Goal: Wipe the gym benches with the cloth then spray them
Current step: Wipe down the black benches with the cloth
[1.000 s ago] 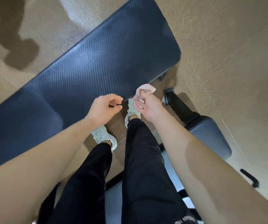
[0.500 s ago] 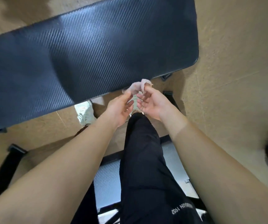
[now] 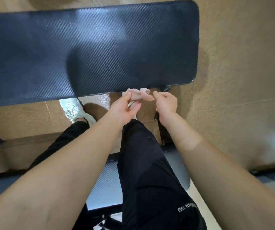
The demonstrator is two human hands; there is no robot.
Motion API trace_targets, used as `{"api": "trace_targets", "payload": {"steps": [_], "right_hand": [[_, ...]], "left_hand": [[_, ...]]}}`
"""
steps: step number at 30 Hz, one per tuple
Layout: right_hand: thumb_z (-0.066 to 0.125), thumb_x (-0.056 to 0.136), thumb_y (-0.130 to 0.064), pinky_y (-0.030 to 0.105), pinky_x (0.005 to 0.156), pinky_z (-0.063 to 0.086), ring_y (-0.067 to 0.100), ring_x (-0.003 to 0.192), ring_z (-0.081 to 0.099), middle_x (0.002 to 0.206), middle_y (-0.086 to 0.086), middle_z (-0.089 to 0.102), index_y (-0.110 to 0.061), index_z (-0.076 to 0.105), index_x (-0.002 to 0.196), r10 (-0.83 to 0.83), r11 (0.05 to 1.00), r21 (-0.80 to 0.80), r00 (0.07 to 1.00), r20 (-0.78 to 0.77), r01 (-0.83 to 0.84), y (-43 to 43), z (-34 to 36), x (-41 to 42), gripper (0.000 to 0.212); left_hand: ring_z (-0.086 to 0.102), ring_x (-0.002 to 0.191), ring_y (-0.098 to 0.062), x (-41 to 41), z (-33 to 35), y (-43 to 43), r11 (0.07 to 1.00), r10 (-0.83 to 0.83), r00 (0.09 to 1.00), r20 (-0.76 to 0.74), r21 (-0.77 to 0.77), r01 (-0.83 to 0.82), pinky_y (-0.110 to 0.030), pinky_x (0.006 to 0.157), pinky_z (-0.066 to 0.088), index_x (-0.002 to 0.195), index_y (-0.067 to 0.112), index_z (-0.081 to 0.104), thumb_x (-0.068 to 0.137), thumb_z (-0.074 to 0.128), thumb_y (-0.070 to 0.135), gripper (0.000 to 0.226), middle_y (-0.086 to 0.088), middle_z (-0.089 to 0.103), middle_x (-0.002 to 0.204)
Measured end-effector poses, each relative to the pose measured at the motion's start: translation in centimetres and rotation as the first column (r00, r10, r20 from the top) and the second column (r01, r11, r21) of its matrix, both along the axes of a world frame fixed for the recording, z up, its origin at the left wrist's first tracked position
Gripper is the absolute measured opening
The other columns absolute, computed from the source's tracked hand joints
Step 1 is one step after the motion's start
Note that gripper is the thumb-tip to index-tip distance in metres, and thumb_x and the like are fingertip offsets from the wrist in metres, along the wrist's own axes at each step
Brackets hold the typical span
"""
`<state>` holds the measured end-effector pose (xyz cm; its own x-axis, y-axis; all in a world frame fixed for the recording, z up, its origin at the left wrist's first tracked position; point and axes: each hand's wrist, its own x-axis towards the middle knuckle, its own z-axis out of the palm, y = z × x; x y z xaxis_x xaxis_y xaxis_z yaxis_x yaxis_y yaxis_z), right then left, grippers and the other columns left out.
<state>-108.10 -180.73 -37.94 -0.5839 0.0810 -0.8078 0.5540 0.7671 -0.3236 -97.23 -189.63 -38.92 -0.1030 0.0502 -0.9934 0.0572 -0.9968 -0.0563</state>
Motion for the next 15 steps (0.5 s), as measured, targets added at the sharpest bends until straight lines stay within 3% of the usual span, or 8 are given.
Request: {"api": "trace_targets", "payload": {"steps": [3, 5, 8, 9, 11, 13, 14, 15], "right_hand": [[0.069, 0.090, -0.024, 0.024, 0.085, 0.048, 0.011, 0.093, 0.063, 0.103, -0.002, 0.067, -0.018, 0.073, 0.102, 0.476, 0.870, 0.042, 0.817, -0.325, -0.491, -0.4, 0.5, 0.3, 0.014], [0.072, 0.089, -0.022, 0.024, 0.088, 0.048, 0.013, 0.099, 0.060, 0.109, 0.001, 0.062, -0.016, 0.072, 0.111, 0.663, 0.683, -0.018, 0.630, -0.403, -0.730, -1.7, 0.8, 0.7, 0.023], [0.075, 0.088, -0.025, 0.028, 0.092, 0.046, 0.019, 0.110, 0.051, 0.119, 0.001, 0.057, -0.018, 0.068, 0.124, 0.835, 0.341, -0.011, 0.308, -0.456, -0.940, -5.2, 0.7, 1.4, 0.038], [0.075, 0.088, -0.026, 0.033, 0.094, 0.048, 0.022, 0.113, 0.049, 0.124, 0.003, 0.055, -0.018, 0.066, 0.129, 0.867, 0.207, 0.028, 0.170, -0.469, -0.978, -6.6, 0.6, 1.7, 0.043], [0.073, 0.088, -0.029, 0.045, 0.098, 0.048, 0.030, 0.123, 0.046, 0.139, 0.008, 0.051, -0.020, 0.059, 0.138, 0.879, -0.082, 0.143, -0.139, -0.457, -0.986, -9.6, 0.7, 2.5, 0.053], [0.072, 0.089, -0.031, 0.049, 0.100, 0.046, 0.034, 0.133, 0.040, 0.153, 0.009, 0.041, -0.024, 0.049, 0.147, 0.836, -0.303, 0.219, -0.369, -0.405, -0.927, -12.4, 0.9, 3.9, 0.062], [0.071, 0.090, -0.030, 0.050, 0.102, 0.044, 0.034, 0.137, 0.036, 0.157, 0.009, 0.037, -0.025, 0.045, 0.150, 0.819, -0.366, 0.226, -0.428, -0.383, -0.903, -13.6, 1.0, 4.8, 0.065], [0.070, 0.090, -0.029, 0.050, 0.103, 0.043, 0.034, 0.139, 0.034, 0.159, 0.008, 0.033, -0.027, 0.042, 0.151, 0.810, -0.404, 0.222, -0.459, -0.365, -0.888, -14.7, 1.1, 5.7, 0.067]], "left_hand": [[0.067, 0.107, -0.030, 1.5, 0.7, -1.0, 0.989, 0.147, 0.989, 0.014, -0.010, -0.147, -0.039, 0.095, 0.059, 0.102, -0.002, 0.064, 0.105, 0.052, 0.010, 0.018, -0.022, 0.071, 0.103], [0.067, 0.103, -0.034, 2.7, 1.2, -2.0, 0.965, 0.264, 0.965, -0.002, 0.014, -0.264, -0.042, 0.088, 0.061, 0.111, -0.003, 0.062, 0.105, 0.052, 0.010, 0.017, -0.024, 0.069, 0.104], [0.063, 0.112, -0.036, 4.8, 2.0, -3.4, 0.901, 0.433, 0.901, 0.008, 0.023, -0.433, -0.044, 0.106, 0.052, 0.111, -0.003, 0.058, 0.105, 0.052, 0.012, 0.017, -0.024, 0.063, 0.116], [0.063, 0.117, -0.033, 5.8, 2.1, -3.6, 0.922, 0.386, 0.922, 0.009, -0.046, -0.385, -0.042, 0.111, 0.048, 0.112, -0.002, 0.059, 0.105, 0.054, 0.015, 0.018, -0.021, 0.064, 0.120], [0.066, 0.111, -0.027, 7.6, 2.6, -4.8, 0.960, -0.064, 0.995, 0.071, -0.268, 0.081, -0.033, 0.122, 0.028, 0.115, 0.017, 0.062, 0.103, 0.058, 0.026, 0.015, -0.005, 0.068, 0.117], [0.065, 0.090, -0.022, 9.7, 1.9, -5.2, 0.858, -0.335, 0.932, 0.135, -0.366, 0.361, -0.033, 0.123, 0.013, 0.100, 0.033, 0.058, 0.102, 0.059, 0.032, 0.003, 0.011, 0.065, 0.100], [0.064, 0.086, -0.021, 11.0, 2.0, -5.3, 0.863, -0.315, 0.939, 0.138, -0.371, 0.344, -0.033, 0.123, 0.013, 0.098, 0.035, 0.057, 0.102, 0.060, 0.032, 0.006, 0.013, 0.063, 0.095], [0.065, 0.089, -0.022, 12.4, 1.5, -5.7, 0.907, -0.161, 0.982, 0.098, -0.376, 0.187, -0.034, 0.123, 0.020, 0.105, 0.031, 0.061, 0.102, 0.061, 0.030, 0.004, 0.011, 0.064, 0.096]]}}
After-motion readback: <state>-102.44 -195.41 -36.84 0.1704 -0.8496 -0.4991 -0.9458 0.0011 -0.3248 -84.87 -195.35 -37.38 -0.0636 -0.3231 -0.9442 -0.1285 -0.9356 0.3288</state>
